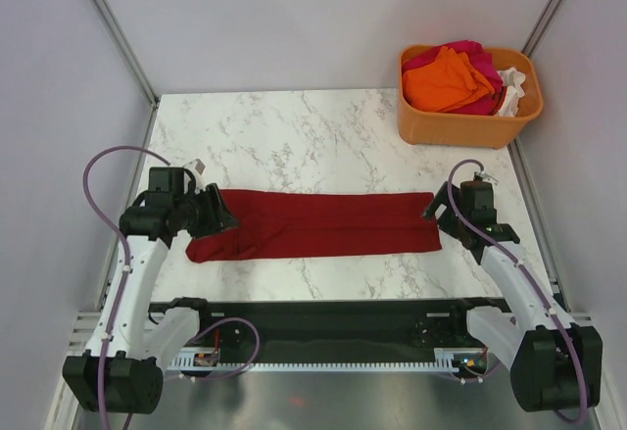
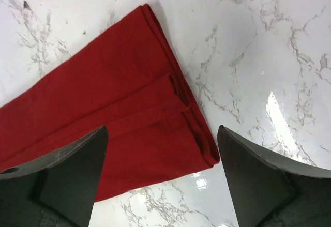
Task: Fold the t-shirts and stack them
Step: Fold the tshirt
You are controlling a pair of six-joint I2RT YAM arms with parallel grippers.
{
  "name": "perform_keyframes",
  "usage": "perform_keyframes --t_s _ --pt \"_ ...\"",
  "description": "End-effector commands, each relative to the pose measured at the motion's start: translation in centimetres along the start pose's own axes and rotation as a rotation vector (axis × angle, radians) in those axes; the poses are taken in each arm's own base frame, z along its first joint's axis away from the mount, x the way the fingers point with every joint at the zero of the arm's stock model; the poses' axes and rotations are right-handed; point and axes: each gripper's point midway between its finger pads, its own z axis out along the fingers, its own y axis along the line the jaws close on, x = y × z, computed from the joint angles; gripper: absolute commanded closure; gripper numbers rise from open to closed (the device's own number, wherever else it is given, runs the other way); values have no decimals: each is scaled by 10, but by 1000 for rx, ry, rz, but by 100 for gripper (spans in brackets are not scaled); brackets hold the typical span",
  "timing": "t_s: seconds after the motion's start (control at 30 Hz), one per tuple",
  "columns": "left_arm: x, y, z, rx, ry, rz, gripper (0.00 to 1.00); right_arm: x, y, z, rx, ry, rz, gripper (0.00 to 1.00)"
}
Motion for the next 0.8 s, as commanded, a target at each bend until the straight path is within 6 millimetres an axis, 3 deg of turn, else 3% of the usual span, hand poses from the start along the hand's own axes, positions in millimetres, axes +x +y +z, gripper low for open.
perform_keyframes --t_s 0.0,0.07,0.2,0.27,0.4,0.57,0.63,0.77 --pt "-15 -1 -7 -33 -42 -16 45 -10 6 -5 -22 -44 50 5" --pt "-18 -4 6 -9 -2 -26 60 -18 19 -5 -80 -60 36 6" --pt "-23 -5 27 14 34 -56 63 -32 50 1 -185 -36 -20 12" --pt "-25 -5 34 16 39 -70 65 -23 54 15 -185 31 -40 18" --pt "-18 -3 56 50 87 -87 72 -15 45 43 -102 103 -86 24" --pt "-9 3 67 42 120 -103 72 -13 36 55 -49 120 -114 30" --pt "-8 5 70 30 123 -119 71 -13 36 58 -46 126 -116 38" --pt "-5 7 84 28 137 -159 74 -7 37 65 -39 141 -144 45"
